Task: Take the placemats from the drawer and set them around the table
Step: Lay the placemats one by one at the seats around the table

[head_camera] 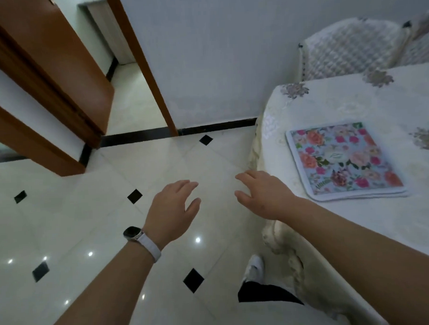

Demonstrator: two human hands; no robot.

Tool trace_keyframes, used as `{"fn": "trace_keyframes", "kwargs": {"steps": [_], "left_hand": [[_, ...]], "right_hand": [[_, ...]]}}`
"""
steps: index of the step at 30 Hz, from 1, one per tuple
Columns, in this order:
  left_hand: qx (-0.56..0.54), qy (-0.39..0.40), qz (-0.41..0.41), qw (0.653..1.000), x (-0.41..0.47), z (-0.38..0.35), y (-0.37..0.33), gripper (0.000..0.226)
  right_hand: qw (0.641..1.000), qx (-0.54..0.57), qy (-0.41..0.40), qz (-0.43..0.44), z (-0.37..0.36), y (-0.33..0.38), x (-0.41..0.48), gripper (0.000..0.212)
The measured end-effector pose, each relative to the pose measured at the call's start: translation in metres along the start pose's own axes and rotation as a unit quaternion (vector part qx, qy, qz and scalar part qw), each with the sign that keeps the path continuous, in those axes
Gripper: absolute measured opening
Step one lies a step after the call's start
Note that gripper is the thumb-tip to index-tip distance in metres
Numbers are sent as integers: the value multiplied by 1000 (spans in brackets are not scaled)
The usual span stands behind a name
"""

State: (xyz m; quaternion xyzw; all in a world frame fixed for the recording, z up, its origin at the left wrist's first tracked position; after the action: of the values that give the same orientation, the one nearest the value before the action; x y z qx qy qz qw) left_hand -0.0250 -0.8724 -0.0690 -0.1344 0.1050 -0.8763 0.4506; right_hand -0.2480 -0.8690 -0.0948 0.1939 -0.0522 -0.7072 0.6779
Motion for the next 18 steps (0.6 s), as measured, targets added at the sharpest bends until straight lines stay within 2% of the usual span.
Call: {"fn": "trace_keyframes", "kwargs": {"steps": [7,11,15,18], "left_hand": [[13,26,-108,994,144,-21,-24,42],[-1,53,-188,981,206,-40,-63,42],[-39,78,-256,963,251,-60,-96,42],[-73,98,-286,951,276,-81,-106,40]], "right_hand": [[994,17,-34,-103,41,-88,54,53],[981,37,-59,-180,58,-142,42,52],[961,60,-89,-256,62,-186,24,38],[944,86,-100,-303,54,-204,14,43]]}}
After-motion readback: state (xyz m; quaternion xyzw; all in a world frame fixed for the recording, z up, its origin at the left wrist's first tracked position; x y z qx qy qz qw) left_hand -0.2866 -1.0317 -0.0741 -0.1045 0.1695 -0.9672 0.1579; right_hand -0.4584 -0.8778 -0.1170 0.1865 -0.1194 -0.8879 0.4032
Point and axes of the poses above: each hand's wrist, its own x-axis towards the middle knuckle, its own z-axis out of the back of the hand, y = z × x, the point moved 5 cm from there along x, towards the middle knuckle, and after that the axes turned 14 degrees about -z, right-handed, at the moved point
